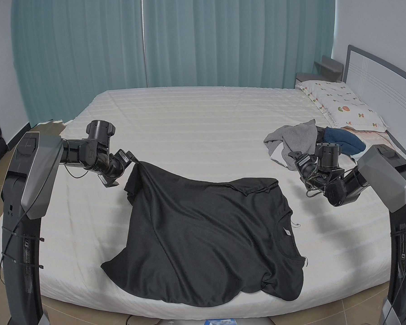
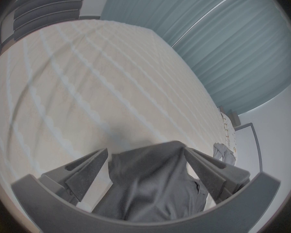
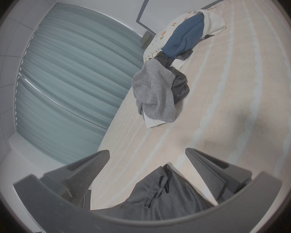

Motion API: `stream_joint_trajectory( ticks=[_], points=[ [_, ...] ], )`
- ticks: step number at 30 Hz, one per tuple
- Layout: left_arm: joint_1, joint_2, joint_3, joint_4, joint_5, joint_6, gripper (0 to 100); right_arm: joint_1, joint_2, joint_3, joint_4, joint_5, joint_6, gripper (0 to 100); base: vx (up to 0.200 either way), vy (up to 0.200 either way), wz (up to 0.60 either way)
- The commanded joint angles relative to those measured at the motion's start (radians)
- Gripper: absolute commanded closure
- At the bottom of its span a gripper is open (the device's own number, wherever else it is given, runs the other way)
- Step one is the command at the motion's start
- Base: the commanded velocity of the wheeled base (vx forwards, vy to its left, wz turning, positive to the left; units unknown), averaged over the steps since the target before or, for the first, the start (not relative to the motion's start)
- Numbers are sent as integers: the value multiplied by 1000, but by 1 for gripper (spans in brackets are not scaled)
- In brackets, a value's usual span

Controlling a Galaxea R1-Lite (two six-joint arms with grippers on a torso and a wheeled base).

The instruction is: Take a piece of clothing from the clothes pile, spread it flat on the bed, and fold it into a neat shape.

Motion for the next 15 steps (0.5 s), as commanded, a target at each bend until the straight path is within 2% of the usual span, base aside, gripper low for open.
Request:
stream_joint_trajectory(
  ticks=[1,3,5,15],
  points=[
    [9,30,-51,120,-129,3,0,-7,-23,57,-4,6,65,0,0,0,0],
    [9,31,-48,144,-171,6,0,-7,-28,77,-4,9,102,0,0,0,0],
    [10,31,-45,146,-180,6,0,-10,-31,92,-4,18,117,0,0,0,0],
    [10,105,-72,134,-158,47,0,-35,-23,139,-6,66,177,0,0,0,0]
  ],
)
